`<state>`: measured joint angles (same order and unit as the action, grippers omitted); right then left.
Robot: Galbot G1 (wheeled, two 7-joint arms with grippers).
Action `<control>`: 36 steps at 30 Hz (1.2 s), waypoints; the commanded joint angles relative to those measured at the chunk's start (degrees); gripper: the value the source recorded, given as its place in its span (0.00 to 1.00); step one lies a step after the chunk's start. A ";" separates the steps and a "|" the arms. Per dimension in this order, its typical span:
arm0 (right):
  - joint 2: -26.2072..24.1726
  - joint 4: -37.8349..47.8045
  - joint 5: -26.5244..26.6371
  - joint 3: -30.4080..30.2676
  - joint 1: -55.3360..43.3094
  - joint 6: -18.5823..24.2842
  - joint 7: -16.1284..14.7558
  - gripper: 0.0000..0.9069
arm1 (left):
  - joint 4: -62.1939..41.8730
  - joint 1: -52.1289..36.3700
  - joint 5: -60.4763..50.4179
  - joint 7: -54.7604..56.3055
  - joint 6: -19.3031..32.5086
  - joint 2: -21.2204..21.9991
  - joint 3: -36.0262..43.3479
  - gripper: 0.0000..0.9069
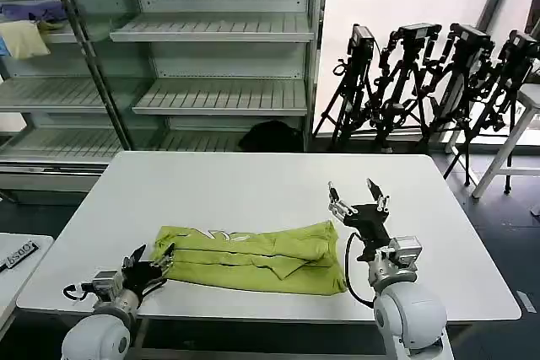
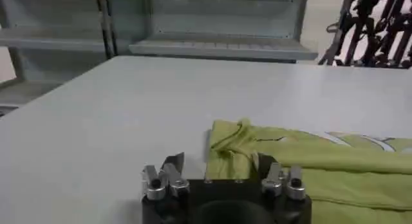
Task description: Fold and organize the clothes.
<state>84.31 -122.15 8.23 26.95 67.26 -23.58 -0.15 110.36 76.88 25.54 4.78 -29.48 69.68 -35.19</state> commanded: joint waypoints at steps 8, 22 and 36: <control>-0.11 -0.01 0.49 0.64 -0.11 0.23 0.36 1.00 | 1.32 0.27 5.51 0.79 -3.34 0.27 0.87 0.00; -0.40 0.69 0.61 2.21 0.53 0.15 0.33 1.00 | 1.67 -0.05 1.55 0.79 9.81 1.70 -2.62 0.00; -2.72 6.15 0.55 2.01 0.15 1.74 -0.25 1.00 | -5.46 -2.30 -12.57 -17.54 10.73 -12.84 -28.13 0.00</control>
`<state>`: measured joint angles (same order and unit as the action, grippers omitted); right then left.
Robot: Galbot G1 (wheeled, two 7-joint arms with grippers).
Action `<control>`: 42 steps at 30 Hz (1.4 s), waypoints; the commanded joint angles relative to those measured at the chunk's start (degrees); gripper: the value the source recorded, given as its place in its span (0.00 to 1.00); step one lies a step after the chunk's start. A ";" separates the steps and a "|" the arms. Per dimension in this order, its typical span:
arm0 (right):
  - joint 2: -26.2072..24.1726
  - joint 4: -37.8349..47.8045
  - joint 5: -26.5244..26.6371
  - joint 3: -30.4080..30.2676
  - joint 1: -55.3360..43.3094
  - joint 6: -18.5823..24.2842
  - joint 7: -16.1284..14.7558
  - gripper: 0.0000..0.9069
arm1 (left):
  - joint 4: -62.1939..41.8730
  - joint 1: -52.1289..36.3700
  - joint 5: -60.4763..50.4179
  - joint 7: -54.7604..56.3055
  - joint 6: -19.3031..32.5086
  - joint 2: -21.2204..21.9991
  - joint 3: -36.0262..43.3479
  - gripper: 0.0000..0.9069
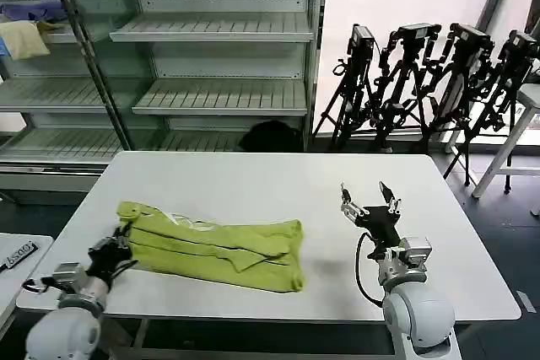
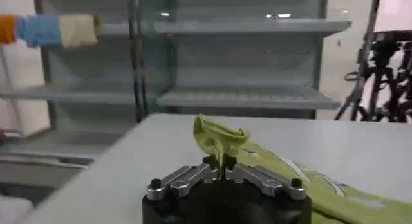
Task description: Fold and organize the clothes.
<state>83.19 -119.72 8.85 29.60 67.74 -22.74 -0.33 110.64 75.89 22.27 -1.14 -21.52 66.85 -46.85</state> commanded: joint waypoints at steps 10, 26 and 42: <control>-0.60 5.99 -1.25 -3.58 -0.14 1.10 0.28 1.00 | 0.66 -1.56 -8.13 -11.52 -2.62 -9.98 -13.79 0.00; 0.05 3.46 -1.51 -2.17 3.67 1.63 0.51 1.00 | 12.68 -3.38 9.05 5.19 -11.67 0.84 19.93 0.00; 0.31 3.67 -1.57 -1.67 3.76 1.87 0.70 1.00 | 4.92 -3.90 3.86 6.66 -11.71 1.84 25.90 0.00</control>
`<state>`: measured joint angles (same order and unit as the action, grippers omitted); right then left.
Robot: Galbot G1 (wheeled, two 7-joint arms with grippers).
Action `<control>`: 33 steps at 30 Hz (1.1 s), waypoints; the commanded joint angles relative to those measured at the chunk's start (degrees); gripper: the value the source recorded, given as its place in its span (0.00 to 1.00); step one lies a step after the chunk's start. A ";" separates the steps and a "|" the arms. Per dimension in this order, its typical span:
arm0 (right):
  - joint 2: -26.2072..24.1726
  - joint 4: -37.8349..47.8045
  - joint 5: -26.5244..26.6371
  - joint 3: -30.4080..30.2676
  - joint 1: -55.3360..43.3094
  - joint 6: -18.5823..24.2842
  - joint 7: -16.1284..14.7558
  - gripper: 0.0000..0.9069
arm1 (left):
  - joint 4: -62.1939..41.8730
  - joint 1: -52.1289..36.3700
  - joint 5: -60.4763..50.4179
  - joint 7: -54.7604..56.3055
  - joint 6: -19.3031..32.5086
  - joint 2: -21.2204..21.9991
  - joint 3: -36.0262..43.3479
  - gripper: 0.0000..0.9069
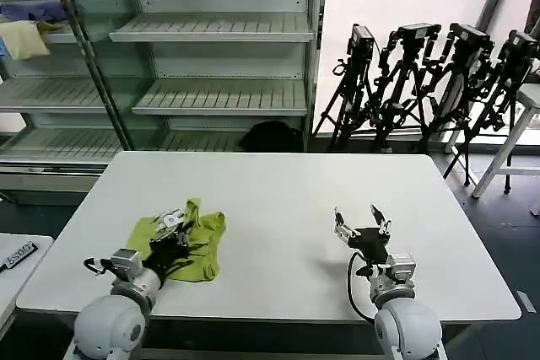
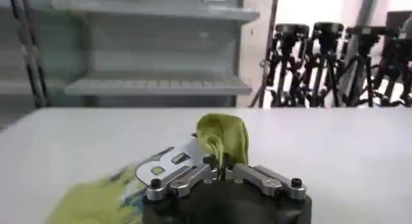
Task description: Fold and organize the clothes.
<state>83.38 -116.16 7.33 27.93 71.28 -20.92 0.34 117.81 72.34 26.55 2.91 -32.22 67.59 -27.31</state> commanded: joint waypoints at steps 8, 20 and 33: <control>0.06 0.12 -0.26 -0.17 0.57 0.39 -0.14 1.00 | -5.10 -0.81 -2.67 2.97 -0.89 3.60 6.50 1.00; -0.19 -0.92 -0.62 0.23 0.77 0.41 -0.26 1.00 | -5.33 0.24 2.63 5.25 -0.89 6.96 7.86 1.00; -0.31 -0.89 -0.95 0.25 0.56 0.48 -0.40 1.00 | 5.93 -0.16 12.48 -0.30 8.85 4.56 -7.07 1.00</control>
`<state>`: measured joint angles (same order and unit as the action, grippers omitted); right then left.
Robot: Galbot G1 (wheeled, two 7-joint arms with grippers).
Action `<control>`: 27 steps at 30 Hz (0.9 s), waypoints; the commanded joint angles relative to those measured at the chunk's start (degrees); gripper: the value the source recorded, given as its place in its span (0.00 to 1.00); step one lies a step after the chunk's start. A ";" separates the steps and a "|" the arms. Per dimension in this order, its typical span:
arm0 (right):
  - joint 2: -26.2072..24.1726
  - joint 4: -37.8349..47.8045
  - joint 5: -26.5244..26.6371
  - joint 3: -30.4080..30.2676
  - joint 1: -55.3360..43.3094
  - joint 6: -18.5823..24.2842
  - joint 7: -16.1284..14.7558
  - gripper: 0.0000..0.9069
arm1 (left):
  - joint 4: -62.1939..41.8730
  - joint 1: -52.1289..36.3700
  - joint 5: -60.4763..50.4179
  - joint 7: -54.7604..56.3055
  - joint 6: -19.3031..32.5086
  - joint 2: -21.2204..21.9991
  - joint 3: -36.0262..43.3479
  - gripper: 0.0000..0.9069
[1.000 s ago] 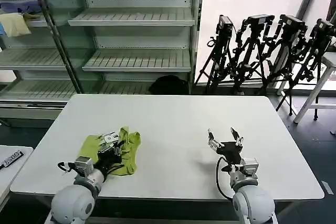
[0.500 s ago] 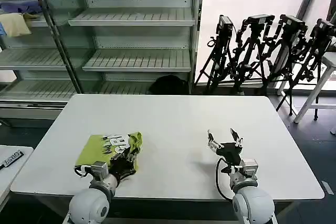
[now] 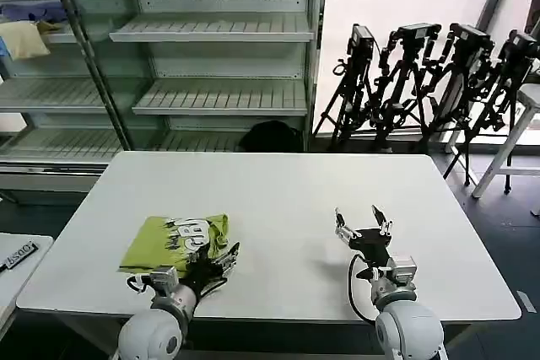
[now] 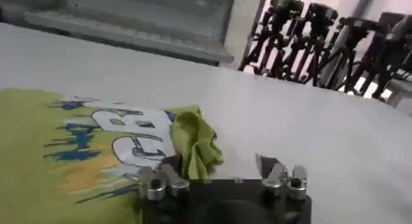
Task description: Fold and organize the clothes.
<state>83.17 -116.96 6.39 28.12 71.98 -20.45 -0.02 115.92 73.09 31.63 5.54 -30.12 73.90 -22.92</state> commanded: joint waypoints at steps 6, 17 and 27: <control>-0.15 0.14 -0.01 0.08 -0.45 0.12 -0.14 1.00 | 1.85 -2.11 6.37 -7.27 11.37 -6.92 -29.16 1.00; -0.58 -0.40 -0.42 0.09 -0.71 -0.16 -0.15 1.00 | -16.50 4.11 -6.93 -12.71 13.26 -6.06 -28.73 1.00; -0.25 -0.78 -0.40 -0.50 -0.80 0.97 -1.20 1.00 | -18.67 3.31 -5.33 -11.99 8.09 -5.05 -26.17 1.00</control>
<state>82.90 -117.62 6.02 27.76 71.15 -20.46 -0.70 102.08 75.42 26.73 -5.10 -19.74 68.95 -47.64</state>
